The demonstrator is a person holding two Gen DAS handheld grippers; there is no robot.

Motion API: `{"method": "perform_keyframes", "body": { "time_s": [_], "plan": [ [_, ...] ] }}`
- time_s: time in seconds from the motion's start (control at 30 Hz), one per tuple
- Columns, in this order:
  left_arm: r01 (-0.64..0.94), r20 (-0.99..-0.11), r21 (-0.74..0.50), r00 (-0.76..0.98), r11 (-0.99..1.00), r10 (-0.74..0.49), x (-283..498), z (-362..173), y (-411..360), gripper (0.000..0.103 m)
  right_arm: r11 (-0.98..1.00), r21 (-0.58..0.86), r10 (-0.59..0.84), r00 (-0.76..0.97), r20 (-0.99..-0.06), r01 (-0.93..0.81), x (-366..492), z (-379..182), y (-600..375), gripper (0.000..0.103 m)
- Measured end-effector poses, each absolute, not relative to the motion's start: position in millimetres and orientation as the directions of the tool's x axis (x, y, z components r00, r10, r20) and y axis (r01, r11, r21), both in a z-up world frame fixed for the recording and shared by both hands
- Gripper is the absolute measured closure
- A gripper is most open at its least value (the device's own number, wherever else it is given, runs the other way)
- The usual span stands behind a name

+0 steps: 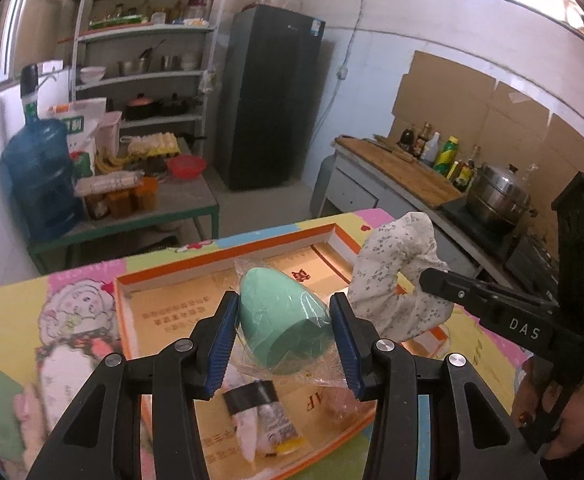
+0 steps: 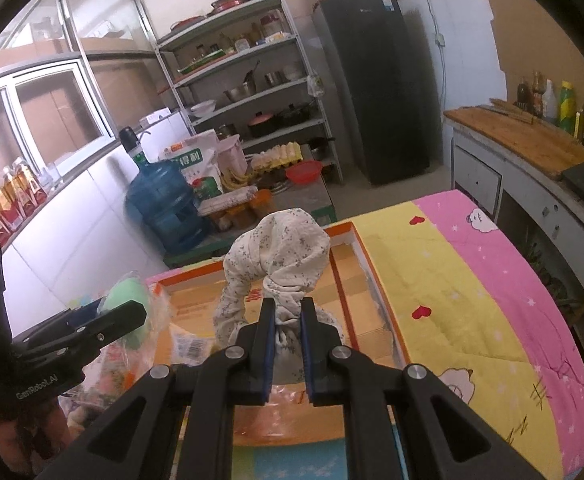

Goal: Organize soft objects
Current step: 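Lift the sponge and scrunchie and carry them over the box with both grippers, then lower the sponge and scrunchie into the box and open both grippers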

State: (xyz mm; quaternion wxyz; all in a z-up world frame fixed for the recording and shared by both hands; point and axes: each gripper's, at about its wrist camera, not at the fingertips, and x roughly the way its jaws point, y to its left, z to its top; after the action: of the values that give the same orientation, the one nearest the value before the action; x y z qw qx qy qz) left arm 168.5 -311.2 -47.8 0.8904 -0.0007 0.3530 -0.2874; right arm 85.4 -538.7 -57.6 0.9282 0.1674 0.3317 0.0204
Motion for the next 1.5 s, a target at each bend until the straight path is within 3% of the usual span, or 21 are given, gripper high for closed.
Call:
{"method": "perform_keyframes", "body": {
  "time_s": [0.53,1.1,1.3,1.5],
  "plan": [
    [0.489,-0.701,-0.189,0.541,0.852,-0.466,203.9,-94.2,-350.9,0.056,0.943,0.321,0.170,0.705,-0.689,0.086,117.8,-111.4,-557.9,0.091],
    [0.488,-0.745,-0.195,0.491,0.851,-0.452,213.4,-118.3,-365.5,0.054,0.947,0.304,0.159,0.665,-0.730,0.108,122.3,-125.6,-555.0,0.089],
    [0.493,-0.735,-0.206,0.493,0.845,-0.466,210.3,-114.6,-365.0,0.035,0.951,0.292,0.146,0.676,-0.723,0.107,118.0,-123.4,-551.6,0.073],
    [0.494,-0.716,-0.216,0.507,0.842,-0.480,205.6,-105.8,-363.3,0.029,0.949,0.297,0.145,0.690,-0.709,0.106,113.8,-116.1,-550.4,0.064]
  ]
}}
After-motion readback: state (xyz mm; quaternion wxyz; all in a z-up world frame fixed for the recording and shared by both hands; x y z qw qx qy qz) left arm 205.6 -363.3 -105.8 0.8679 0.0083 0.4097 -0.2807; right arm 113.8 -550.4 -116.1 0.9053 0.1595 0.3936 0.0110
